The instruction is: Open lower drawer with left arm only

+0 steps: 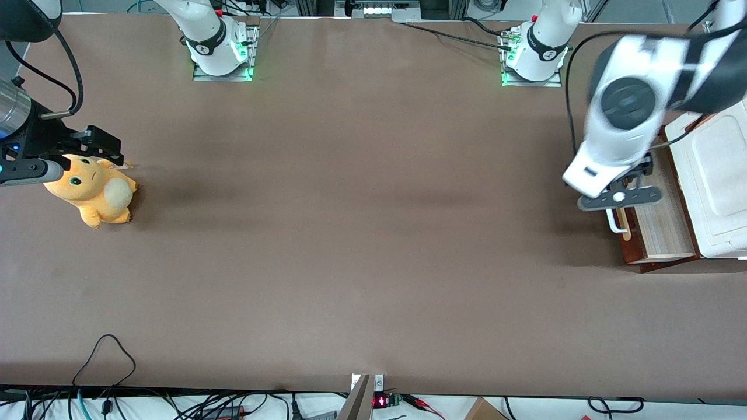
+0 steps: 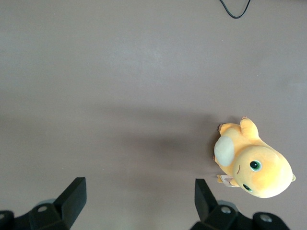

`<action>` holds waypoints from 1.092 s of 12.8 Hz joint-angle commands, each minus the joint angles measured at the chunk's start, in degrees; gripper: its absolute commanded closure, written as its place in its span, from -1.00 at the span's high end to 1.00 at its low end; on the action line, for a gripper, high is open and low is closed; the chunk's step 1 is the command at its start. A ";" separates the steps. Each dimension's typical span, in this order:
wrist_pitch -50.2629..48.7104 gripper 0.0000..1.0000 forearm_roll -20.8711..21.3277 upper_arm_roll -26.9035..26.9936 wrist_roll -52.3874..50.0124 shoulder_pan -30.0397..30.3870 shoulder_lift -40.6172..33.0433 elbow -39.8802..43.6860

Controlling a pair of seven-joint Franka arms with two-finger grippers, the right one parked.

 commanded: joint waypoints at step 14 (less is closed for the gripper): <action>-2.53 1.00 -17.02 8.15 19.27 -0.15 -5.32 3.27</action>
